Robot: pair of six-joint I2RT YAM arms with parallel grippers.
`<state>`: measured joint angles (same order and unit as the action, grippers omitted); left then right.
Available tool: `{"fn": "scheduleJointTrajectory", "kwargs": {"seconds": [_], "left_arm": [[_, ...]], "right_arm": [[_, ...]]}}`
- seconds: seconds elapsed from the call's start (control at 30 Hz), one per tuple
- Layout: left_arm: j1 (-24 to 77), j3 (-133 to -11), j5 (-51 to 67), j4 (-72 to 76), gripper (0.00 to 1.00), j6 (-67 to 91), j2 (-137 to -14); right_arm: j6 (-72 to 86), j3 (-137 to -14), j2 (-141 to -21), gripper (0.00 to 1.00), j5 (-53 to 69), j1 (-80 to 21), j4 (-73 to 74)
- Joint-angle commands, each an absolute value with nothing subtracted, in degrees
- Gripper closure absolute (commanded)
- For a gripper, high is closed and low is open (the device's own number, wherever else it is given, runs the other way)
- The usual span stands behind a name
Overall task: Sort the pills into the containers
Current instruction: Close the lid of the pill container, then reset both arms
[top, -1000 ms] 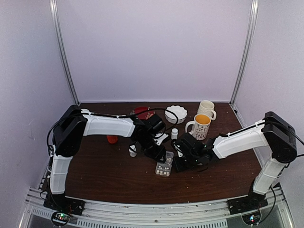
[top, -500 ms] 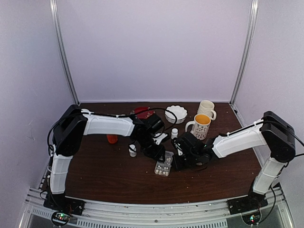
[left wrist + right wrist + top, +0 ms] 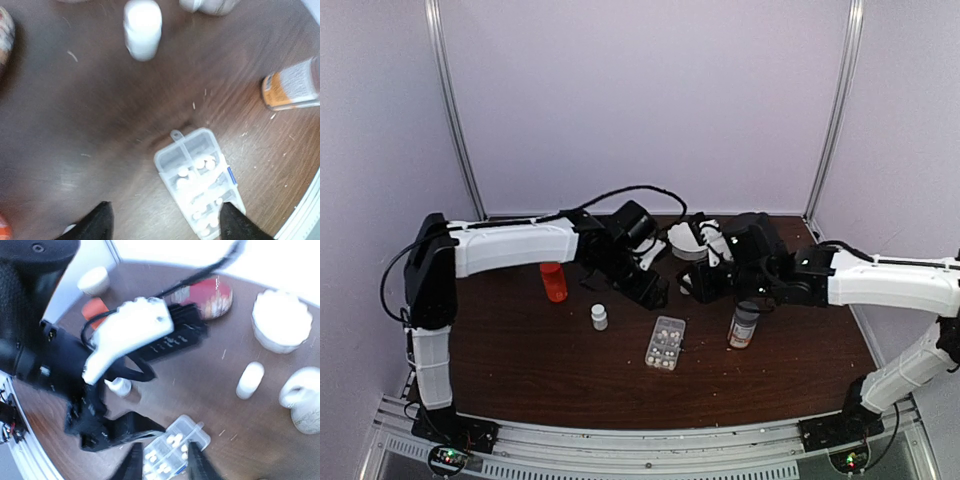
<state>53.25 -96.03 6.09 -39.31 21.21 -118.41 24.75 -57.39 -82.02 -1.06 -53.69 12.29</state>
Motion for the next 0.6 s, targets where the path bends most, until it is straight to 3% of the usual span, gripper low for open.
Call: {"fn": "scheduleJointTrajectory", "kwargs": {"seconds": [0.0, 0.1, 0.17, 0.4, 0.57], "left_arm": [[49.6, -97.5, -4.8, -39.9, 0.04, 17.5, -103.4], [46.4, -93.8, -9.9, -39.6, 0.02, 15.9, -95.2], [44.1, -90.3, -14.0, -38.1, 0.02, 14.5, -89.0], [32.3, -73.6, -21.2, -26.9, 0.02, 9.7, -72.3], [20.8, -56.4, -20.9, -14.0, 0.02, 9.4, -61.5]], "right_arm": [[15.7, -59.8, -72.5, 0.53, -9.2, -52.0, 15.1], [13.0, -58.6, -65.9, 0.19, -10.5, -47.7, 12.9], [11.2, -56.6, -61.6, 0.02, -11.9, -44.3, 10.3], [-3.1, -44.9, -50.0, 0.00, -24.9, -36.7, -6.2], [-1.6, -37.3, -47.4, 0.00, -19.7, -24.7, -12.6]]}}
